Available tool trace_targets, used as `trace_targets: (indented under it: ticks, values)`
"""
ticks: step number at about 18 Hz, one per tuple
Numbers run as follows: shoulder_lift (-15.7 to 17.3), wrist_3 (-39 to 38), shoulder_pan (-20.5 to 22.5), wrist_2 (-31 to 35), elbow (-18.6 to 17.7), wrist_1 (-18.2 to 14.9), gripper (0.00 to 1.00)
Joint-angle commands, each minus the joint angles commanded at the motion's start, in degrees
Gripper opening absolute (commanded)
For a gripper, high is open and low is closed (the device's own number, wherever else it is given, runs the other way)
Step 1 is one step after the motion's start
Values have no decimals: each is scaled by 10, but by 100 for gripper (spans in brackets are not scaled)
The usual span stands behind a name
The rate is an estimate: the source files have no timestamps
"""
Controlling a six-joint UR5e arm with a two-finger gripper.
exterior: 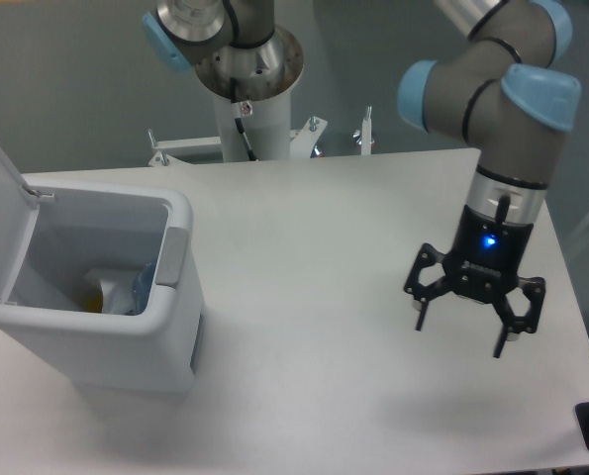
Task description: Place the trash in the trash can
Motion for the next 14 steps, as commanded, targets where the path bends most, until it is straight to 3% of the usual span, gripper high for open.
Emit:
trace_targets:
  ticks: [2, 8, 12, 14]
  values:
    - [2, 33, 2, 40, -11, -2, 100]
    - [2, 40, -1, 148, -22, -17, 100]
    - [3, 74, -2, 180, -23, -27, 100]
    - [8, 80, -15, 194, -24, -59, 100]
